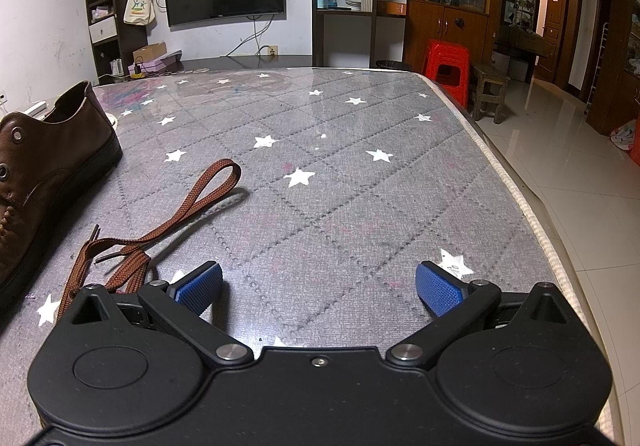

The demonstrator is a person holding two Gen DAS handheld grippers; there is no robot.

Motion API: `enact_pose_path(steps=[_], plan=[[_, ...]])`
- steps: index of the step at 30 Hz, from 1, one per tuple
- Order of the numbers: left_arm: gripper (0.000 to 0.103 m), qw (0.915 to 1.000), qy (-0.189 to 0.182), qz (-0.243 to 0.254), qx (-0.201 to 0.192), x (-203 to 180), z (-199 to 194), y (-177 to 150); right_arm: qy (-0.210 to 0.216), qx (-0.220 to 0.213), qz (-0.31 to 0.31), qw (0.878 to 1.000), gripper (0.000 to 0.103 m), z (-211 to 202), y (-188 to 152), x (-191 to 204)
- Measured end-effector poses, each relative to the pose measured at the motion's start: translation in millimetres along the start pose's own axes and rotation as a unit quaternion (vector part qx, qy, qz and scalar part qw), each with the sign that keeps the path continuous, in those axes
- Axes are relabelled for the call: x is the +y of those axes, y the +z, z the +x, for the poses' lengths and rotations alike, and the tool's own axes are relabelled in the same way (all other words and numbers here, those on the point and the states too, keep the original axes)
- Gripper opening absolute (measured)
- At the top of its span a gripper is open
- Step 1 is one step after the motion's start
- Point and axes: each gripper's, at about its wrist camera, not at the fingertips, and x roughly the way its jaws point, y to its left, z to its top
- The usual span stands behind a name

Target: Lace up shoes with both hands

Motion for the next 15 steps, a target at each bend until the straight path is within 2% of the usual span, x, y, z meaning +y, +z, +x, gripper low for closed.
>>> enact_pose_path(steps=[15], plan=[[0.103,1.0000,0.000,0.000,0.000,-1.5,-0.8,-0.4,0.000,0.000,0.000,1.000,0.103,-0.6,-0.5,0.6]])
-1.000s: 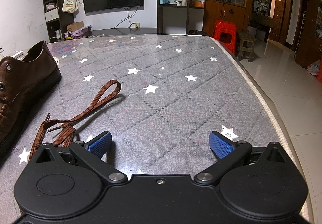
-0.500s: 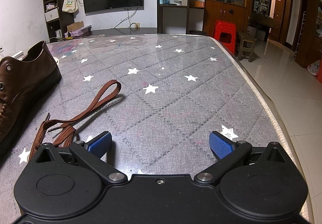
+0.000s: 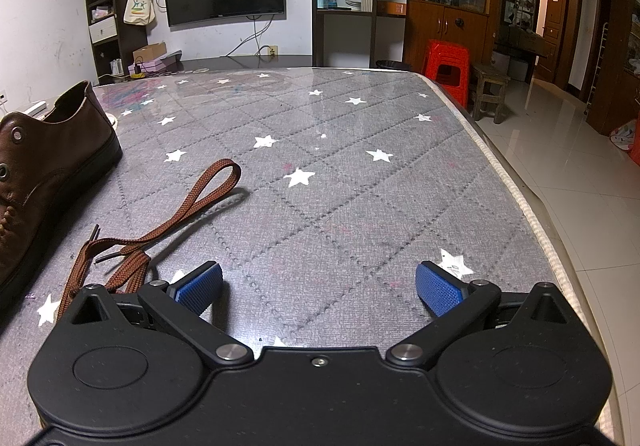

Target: Lace up shoes with both hands

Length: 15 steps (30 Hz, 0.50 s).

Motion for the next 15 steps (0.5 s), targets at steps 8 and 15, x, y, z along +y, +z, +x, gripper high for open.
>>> enact_pose_path(steps=[8,15], plan=[[0.103,1.0000,0.000,0.000,0.000,0.1,-0.1,-0.1,0.000,0.000,0.000,1.000,0.103,0.7,0.5,-0.6],[0.103,1.0000,0.000,0.000,0.000,0.1,-0.1,0.0,0.000,0.000,0.000,1.000,0.103,1.5,1.2,-1.5]])
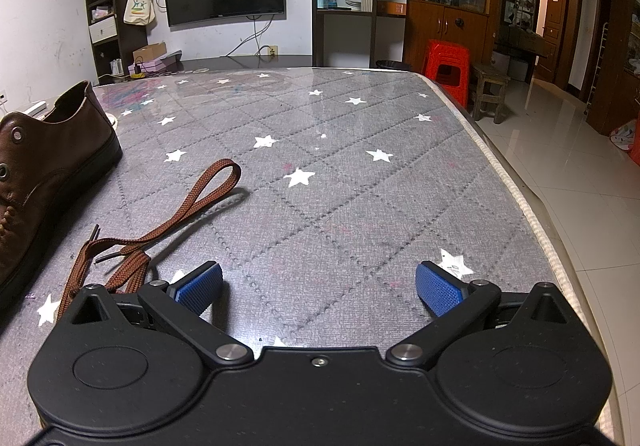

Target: Lace up shoes with both hands

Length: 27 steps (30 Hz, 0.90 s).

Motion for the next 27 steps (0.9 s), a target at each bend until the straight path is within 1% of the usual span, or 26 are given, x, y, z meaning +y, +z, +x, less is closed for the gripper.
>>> enact_pose_path(steps=[27], plan=[[0.103,1.0000,0.000,0.000,0.000,0.0,0.1,0.2,0.000,0.000,0.000,1.000,0.103,0.5,0.2,0.0]])
